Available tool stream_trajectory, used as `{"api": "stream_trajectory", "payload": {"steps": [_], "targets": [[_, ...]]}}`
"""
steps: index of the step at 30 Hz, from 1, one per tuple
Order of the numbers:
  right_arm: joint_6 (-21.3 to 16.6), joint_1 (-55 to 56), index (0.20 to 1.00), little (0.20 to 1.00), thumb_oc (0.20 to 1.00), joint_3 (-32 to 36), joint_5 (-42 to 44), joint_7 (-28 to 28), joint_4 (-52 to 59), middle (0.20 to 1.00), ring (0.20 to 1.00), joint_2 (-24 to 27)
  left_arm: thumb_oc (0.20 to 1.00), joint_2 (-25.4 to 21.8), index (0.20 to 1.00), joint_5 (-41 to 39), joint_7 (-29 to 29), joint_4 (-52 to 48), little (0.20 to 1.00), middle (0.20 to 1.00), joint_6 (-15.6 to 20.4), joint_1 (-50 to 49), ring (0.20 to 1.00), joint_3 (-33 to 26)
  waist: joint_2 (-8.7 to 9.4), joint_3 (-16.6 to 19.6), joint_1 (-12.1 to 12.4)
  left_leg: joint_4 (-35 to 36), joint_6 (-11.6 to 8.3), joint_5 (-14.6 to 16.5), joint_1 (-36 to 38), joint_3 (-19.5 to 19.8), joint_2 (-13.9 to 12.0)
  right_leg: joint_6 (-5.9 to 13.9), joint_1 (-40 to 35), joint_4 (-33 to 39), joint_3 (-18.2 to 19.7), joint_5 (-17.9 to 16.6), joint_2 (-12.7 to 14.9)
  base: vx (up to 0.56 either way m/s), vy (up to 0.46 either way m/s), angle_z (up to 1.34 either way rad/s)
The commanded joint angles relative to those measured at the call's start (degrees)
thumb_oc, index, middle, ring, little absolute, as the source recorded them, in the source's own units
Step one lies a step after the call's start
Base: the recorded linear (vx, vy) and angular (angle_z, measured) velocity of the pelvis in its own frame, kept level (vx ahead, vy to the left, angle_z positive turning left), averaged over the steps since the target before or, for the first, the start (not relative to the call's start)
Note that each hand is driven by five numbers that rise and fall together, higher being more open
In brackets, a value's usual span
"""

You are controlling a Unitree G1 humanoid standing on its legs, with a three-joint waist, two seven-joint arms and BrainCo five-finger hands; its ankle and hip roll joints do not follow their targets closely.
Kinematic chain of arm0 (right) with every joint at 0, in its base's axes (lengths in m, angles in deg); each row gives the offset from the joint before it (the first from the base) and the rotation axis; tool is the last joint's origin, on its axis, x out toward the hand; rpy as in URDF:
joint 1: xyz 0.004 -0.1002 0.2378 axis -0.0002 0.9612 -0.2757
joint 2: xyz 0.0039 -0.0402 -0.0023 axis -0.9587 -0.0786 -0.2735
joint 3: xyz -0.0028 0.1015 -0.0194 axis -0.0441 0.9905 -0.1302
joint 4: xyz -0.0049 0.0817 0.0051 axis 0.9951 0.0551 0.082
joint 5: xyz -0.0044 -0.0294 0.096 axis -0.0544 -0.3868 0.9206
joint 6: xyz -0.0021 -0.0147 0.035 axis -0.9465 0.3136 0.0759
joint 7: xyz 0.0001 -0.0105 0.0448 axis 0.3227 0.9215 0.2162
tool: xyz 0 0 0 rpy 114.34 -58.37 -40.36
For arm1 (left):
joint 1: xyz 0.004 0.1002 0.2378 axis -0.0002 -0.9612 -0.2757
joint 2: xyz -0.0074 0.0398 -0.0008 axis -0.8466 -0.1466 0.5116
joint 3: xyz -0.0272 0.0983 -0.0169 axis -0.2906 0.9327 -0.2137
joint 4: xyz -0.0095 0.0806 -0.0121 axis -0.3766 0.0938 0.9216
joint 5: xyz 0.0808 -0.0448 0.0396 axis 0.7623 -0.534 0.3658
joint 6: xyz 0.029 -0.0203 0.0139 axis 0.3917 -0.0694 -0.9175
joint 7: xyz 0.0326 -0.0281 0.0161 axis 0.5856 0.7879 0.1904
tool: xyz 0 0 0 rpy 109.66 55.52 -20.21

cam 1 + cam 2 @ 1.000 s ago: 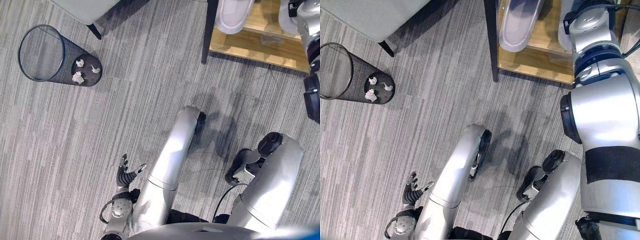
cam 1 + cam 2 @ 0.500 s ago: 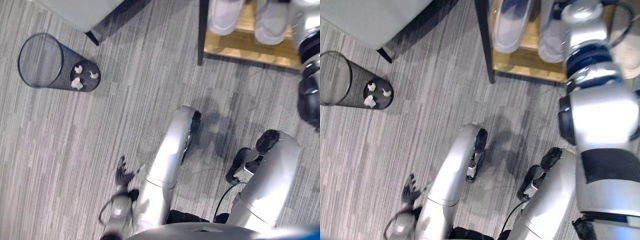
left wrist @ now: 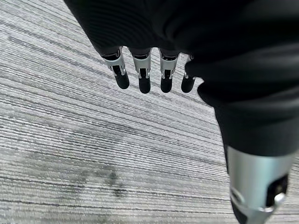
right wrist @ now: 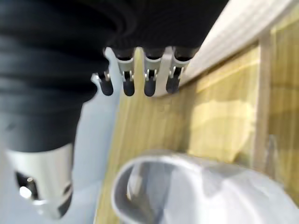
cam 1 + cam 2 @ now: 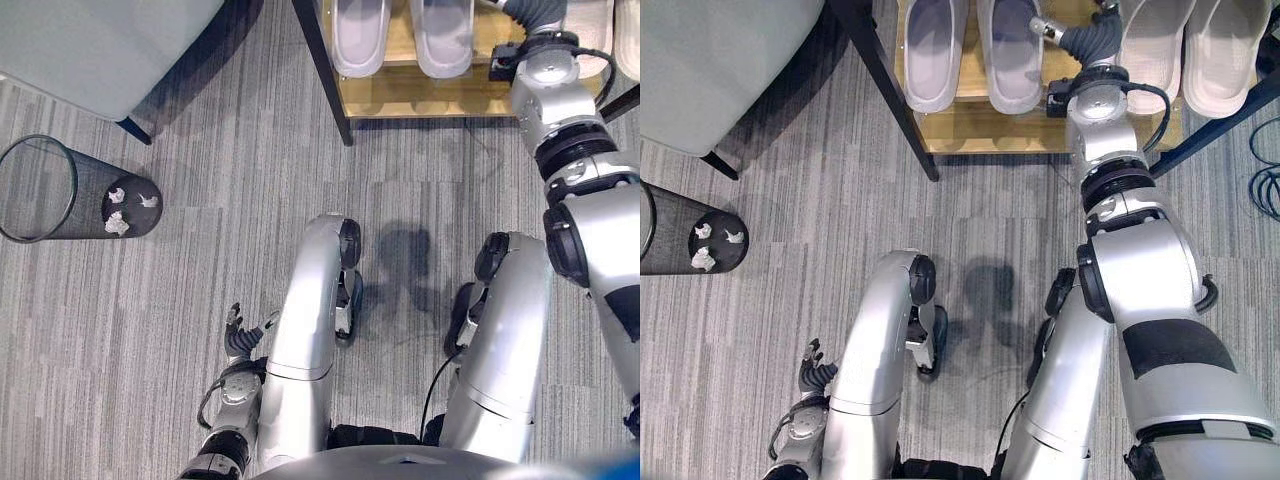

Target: Arrange the slippers neatly on the shoe rack.

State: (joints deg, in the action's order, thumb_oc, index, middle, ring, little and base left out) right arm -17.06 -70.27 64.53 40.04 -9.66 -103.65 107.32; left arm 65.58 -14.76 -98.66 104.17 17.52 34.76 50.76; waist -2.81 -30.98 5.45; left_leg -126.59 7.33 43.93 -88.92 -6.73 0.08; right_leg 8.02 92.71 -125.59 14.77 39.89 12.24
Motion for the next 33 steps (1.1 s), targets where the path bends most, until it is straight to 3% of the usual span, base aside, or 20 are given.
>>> {"api": "stream_trajectory", "payload": {"steps": [1,14,33], "targets": [[-1.0,-4.1,1.0,1.0,1.0,-0.6,0.9,-1.4,0.2,1.0,1.0,-1.6,1.0,0.7,1.0,-1.1,-1.7,-0.5,1.0,1.0,2.6,-1.1,1.0,2.4,2.05,1.2,1.9,-2.8,-2.51,4.1,-1.0,5.7,-0.2,-2.03,-2.8,1.8,9.0,-11.9,-0.5,-0.02,-0.041,0.01],[3.0,-8.4,1.0,1.0,1.0,4.2,0.2,-2.4,-12.2,1.0,1.0,-5.8,1.0,0.7,1.0,0.6,-2.2,3.7,1.0,1.0,2.9,2.2,1.0,2.5,0.85,1.2,3.1,-3.3,-1.79,3.8,-1.0,5.8,0.3,-2.14,-2.8,1.3,9.1,-12.4,-1.2,-0.01,-0.009,0.0],[4.4,-9.6,1.0,1.0,1.0,1.9,-4.5,-9.8,-10.4,1.0,1.0,-8.9,1.0,0.7,1.0,2.6,-1.0,10.8,1.0,1.0,4.4,5.0,1.0,2.9,0.08,1.2,4.4,-4.1,-1.86,3.5,-1.0,6.3,0.5,-2.17,-2.8,-0.4,9.6,-12.1,-1.3,0.0,0.0,0.0]]}}
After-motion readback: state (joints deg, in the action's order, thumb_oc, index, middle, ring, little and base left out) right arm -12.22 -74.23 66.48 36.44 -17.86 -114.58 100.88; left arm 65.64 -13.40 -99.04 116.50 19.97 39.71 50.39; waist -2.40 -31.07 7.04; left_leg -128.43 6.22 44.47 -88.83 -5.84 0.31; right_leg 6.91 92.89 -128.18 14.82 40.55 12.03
